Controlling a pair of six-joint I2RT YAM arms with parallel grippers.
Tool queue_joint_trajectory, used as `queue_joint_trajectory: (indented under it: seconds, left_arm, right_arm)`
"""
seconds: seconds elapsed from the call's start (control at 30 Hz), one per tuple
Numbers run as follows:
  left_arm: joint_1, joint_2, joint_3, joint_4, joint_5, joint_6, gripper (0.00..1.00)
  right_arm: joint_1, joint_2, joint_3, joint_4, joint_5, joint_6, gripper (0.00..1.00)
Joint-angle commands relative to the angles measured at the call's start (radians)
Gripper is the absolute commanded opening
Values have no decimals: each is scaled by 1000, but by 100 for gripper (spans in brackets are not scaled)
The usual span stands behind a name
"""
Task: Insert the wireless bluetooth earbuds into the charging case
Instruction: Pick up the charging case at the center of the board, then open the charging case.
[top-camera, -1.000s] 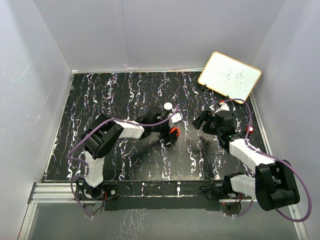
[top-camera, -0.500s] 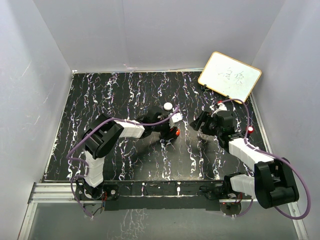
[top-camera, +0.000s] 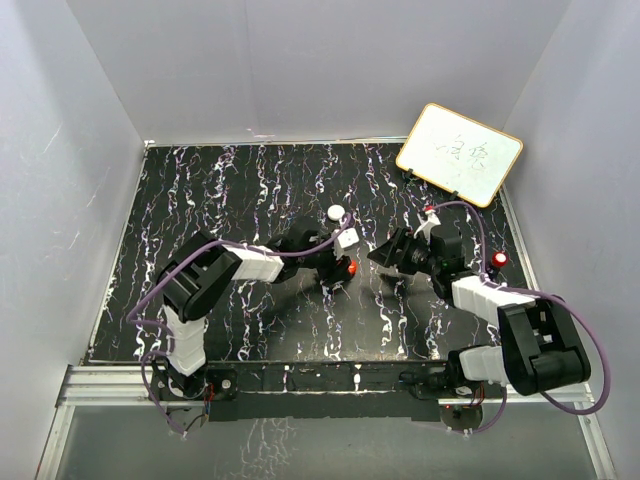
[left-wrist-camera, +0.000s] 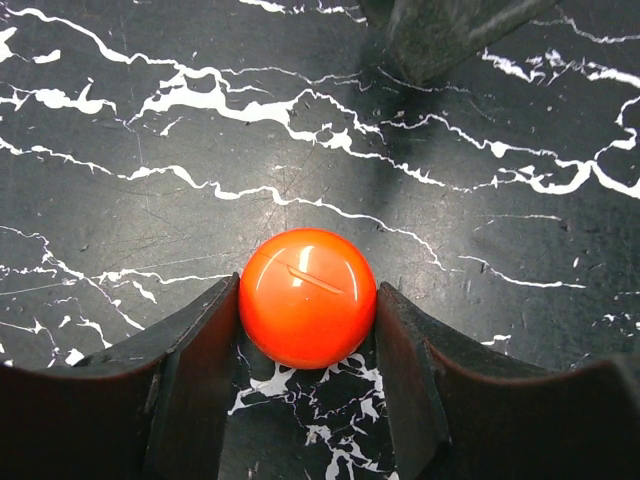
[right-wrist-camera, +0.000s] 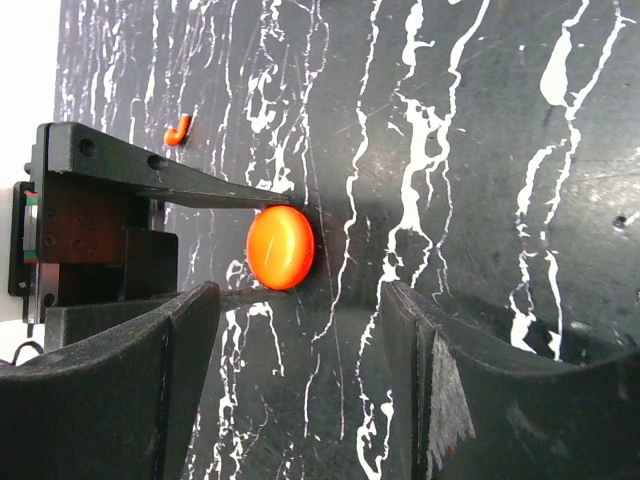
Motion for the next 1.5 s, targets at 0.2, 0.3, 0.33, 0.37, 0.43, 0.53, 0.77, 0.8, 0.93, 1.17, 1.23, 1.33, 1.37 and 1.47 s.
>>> queue_joint_trajectory:
  seconds: [0.2, 0.3, 0.33, 0.37, 0.43, 0.53, 0.77, 0.8, 0.93, 1.17, 1.23, 1.33, 1.37, 1.47]
  left_arm:
    - [-5, -140, -29, 142, 16, -65, 0]
    - [-5, -147, -28, 145, 17, -68, 0]
    - [-5, -150, -28, 145, 19, -68, 0]
    - [-5, -152, -28, 146, 22, -73, 0]
    - [-5, -154, -29, 148, 26, -79, 0]
    - [-5, -157, -32, 149, 25, -82, 0]
    - [-5, -164, -49, 166, 33, -100, 0]
    - [-7, -165, -52, 170, 35, -103, 0]
    - [-7, -176, -64, 191, 34, -116, 0]
    - [-7, -193, -75, 225, 39, -137, 0]
    - [-7, -194, -76, 233, 40, -143, 0]
    - [-7, -193, -78, 240, 43, -148, 0]
    - [-7, -194, -80, 241, 43, -149, 0]
    - [-9, -194, -82, 242, 43, -149, 0]
  right_arm:
    - [44, 75, -14, 198, -76, 56, 62]
    - [51, 94, -21, 242, -82, 75, 61]
    - [53, 101, -21, 253, -88, 81, 61]
    - [55, 108, -20, 265, -93, 88, 61]
    - [57, 114, -13, 277, -98, 96, 60]
    - [59, 112, -6, 281, -97, 100, 59]
    - [61, 135, -5, 338, -127, 134, 54]
    - [61, 137, -8, 351, -132, 142, 53]
    - [61, 154, -13, 397, -151, 173, 51]
    - [61, 184, -23, 457, -170, 212, 49]
    - [61, 188, -29, 471, -172, 221, 49]
    - [61, 196, -30, 485, -176, 230, 46]
    - [61, 198, -32, 491, -179, 233, 46]
    - [61, 201, -33, 501, -180, 242, 43]
